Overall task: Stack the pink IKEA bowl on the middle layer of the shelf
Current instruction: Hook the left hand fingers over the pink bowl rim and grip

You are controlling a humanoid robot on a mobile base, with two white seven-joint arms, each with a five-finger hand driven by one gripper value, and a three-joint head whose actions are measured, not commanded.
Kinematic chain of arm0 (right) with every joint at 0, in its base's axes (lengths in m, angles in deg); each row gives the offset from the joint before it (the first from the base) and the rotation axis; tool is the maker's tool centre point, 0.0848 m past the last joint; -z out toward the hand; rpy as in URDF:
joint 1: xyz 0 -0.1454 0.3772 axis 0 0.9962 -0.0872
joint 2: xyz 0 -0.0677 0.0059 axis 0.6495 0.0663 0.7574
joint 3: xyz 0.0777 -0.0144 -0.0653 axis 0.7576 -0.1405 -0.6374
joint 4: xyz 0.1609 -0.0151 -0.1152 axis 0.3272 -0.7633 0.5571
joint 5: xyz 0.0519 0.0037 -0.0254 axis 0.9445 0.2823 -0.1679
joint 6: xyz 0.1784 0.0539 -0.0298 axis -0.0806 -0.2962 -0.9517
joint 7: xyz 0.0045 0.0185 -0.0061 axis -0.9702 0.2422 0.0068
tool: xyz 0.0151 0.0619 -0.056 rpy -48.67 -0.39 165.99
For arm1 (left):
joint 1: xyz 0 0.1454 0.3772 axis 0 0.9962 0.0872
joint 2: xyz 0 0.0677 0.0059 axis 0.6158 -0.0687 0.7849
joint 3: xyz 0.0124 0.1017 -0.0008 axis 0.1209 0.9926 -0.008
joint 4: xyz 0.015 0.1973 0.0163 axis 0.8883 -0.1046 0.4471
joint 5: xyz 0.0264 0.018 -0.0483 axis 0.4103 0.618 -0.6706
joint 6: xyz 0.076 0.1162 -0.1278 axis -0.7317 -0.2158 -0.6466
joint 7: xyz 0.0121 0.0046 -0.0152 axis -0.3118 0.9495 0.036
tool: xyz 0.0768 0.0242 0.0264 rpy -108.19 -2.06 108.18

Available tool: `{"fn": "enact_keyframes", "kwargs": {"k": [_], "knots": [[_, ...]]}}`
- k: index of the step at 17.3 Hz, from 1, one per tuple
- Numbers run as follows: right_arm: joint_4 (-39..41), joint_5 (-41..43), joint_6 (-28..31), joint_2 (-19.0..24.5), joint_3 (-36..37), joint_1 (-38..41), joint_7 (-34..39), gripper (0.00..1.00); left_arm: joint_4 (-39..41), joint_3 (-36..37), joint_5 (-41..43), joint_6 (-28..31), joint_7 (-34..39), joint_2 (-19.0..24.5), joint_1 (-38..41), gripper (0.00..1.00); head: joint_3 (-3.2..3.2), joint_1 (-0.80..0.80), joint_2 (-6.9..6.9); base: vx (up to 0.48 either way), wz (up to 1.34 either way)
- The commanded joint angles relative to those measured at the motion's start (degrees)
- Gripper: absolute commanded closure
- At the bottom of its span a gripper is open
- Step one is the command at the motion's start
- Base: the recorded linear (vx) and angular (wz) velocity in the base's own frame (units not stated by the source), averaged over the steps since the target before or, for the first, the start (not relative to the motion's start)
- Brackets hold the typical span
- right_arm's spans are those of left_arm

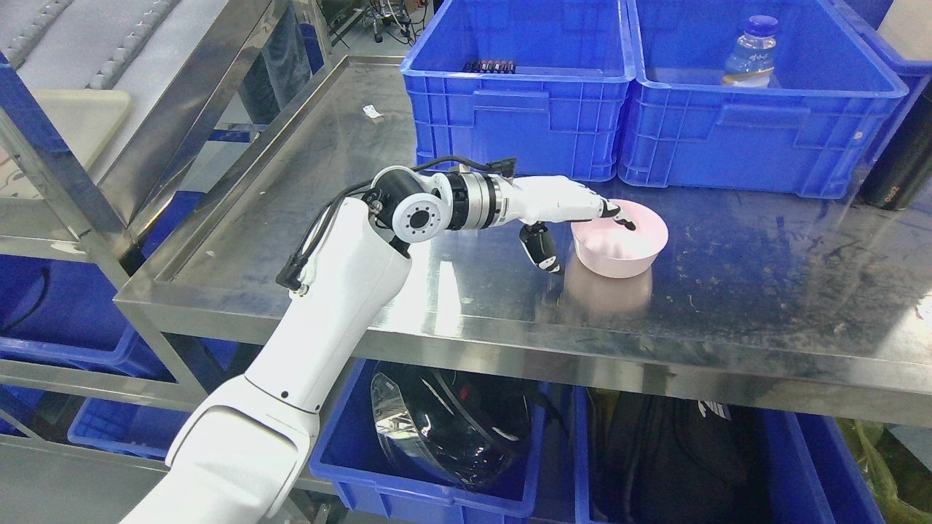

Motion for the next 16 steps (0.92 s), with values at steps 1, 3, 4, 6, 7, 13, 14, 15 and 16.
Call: {"fn": "enact_keyframes", "kwargs": {"k": [1, 3, 4, 6, 7, 13, 14, 15, 16], "knots": [[1.0, 0.0, 0.0, -1.0, 0.0, 0.3, 0.0, 0.00, -7.3, 2.4, 1.9, -0.9, 2.3, -0.4, -1.8, 0.15, 0.00, 0.00, 0.00, 0.000, 0.00], [1.0, 0.0, 0.0, -1.0, 0.0, 0.2, 0.0, 0.00, -7.8, 3.5, 2.0, -2.5, 3.3, -0.4, -1.8, 0.15, 0.00, 0.00, 0.00, 0.000, 0.00], [1.0, 0.0, 0.0, -1.0, 0.0, 0.2, 0.0, 0.00, -8.4, 3.9, 1.9, -3.9, 4.2, -0.4, -1.8, 0.15, 0.00, 0.00, 0.00, 0.000, 0.00], [1.0, 0.0, 0.0, -1.0, 0.0, 0.2, 0.0, 0.00, -9.5, 4.8, 1.9, -6.3, 5.7, -0.4, -1.8, 0.15, 0.00, 0.00, 0.00, 0.000, 0.00], [1.0, 0.0, 0.0, -1.0, 0.0, 0.3, 0.0, 0.00, -9.8, 5.1, 1.9, -6.6, 5.7, -0.4, -1.8, 0.15, 0.00, 0.00, 0.00, 0.000, 0.00], [1.0, 0.0, 0.0, -1.0, 0.0, 0.3, 0.0, 0.00, -11.0, 6.5, 4.3, -6.6, 5.2, -0.4, -1.8, 0.17, 0.00, 0.00, 0.00, 0.000, 0.00], [1.0, 0.0, 0.0, -1.0, 0.0, 0.2, 0.0, 0.00, -11.0, 6.5, 4.3, -6.7, 5.1, -0.4, -1.8, 0.18, 0.00, 0.00, 0.00, 0.000, 0.00], [1.0, 0.0, 0.0, -1.0, 0.0, 0.2, 0.0, 0.00, -11.0, 6.5, 4.3, -6.7, 5.1, -0.4, -1.8, 0.20, 0.00, 0.00, 0.00, 0.000, 0.00], [1.0, 0.0, 0.0, -1.0, 0.0, 0.3, 0.0, 0.00, -11.0, 6.4, 4.3, -6.7, 5.1, -0.4, -1.8, 0.24, 0.00, 0.00, 0.00, 0.000, 0.00]]}}
